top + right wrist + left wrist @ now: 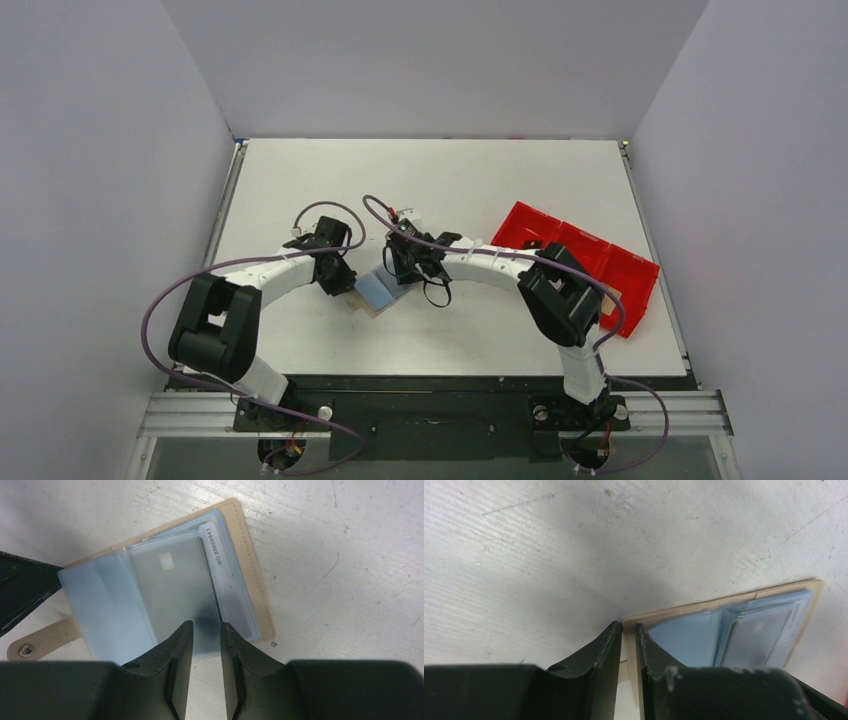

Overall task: Take the credit cards out of the card holder
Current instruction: Remove the credit card from the card holder.

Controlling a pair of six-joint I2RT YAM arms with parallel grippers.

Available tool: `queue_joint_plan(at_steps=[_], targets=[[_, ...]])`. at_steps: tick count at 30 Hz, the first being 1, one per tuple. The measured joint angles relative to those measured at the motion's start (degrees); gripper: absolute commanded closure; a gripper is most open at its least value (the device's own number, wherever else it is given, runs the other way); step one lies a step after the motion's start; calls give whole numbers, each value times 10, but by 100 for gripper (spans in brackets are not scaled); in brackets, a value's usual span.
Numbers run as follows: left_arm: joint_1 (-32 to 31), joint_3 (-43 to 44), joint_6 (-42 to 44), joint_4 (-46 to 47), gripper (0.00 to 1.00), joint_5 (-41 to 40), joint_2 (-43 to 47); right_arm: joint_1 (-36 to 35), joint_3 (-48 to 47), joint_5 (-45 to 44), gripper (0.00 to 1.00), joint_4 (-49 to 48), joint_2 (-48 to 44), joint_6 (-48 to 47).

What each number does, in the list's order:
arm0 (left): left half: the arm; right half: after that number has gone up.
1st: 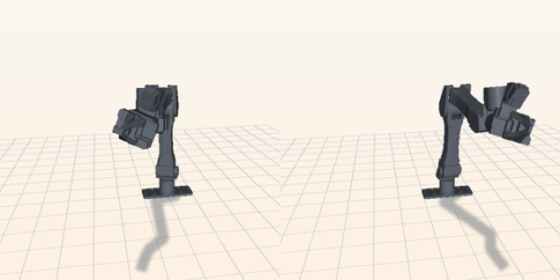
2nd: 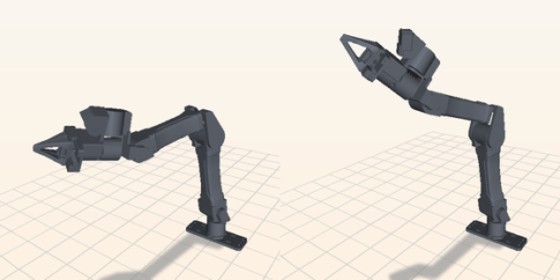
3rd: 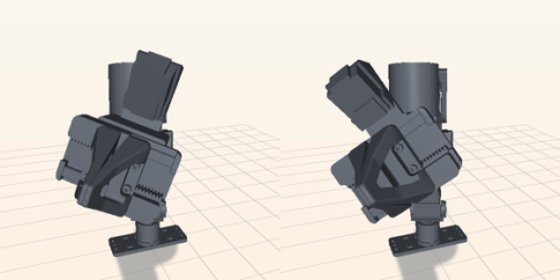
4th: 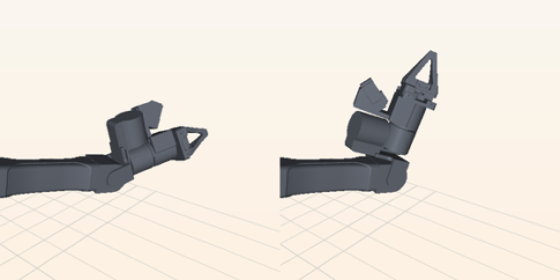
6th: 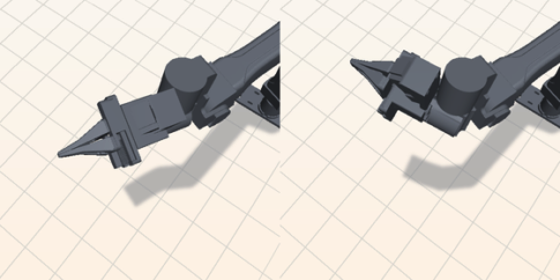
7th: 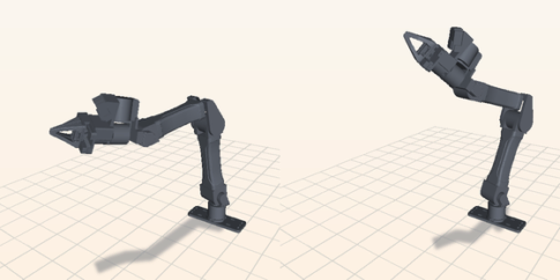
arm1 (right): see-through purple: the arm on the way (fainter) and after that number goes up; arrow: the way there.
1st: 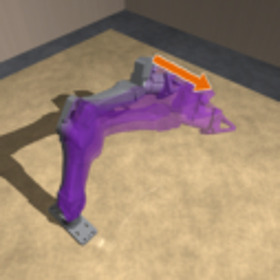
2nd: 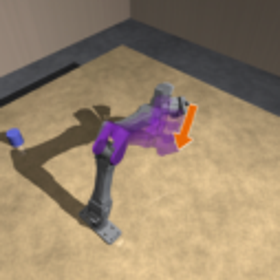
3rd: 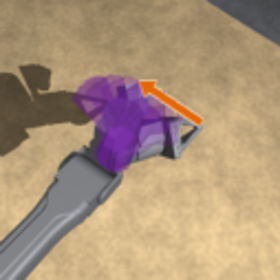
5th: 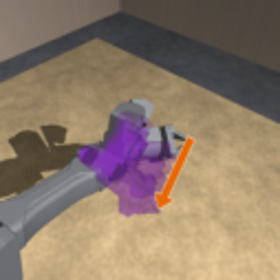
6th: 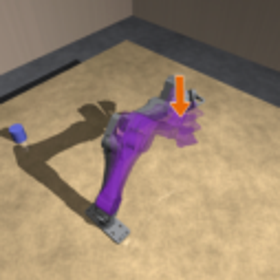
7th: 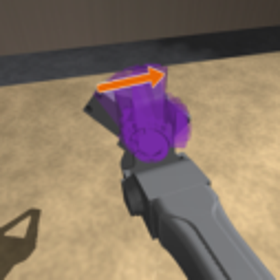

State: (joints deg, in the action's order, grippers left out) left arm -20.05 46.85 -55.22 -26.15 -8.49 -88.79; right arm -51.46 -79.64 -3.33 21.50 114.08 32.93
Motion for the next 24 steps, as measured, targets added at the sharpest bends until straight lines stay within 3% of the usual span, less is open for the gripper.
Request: queue_joint_plan(at_steps=[9, 24], targets=[[3, 8, 14, 7, 85, 9, -9, 0, -7, -14, 88, 0, 9, 21], [4, 8, 19, 16, 85, 20, -12, 0, -21, 10, 91, -7, 30, 27]])
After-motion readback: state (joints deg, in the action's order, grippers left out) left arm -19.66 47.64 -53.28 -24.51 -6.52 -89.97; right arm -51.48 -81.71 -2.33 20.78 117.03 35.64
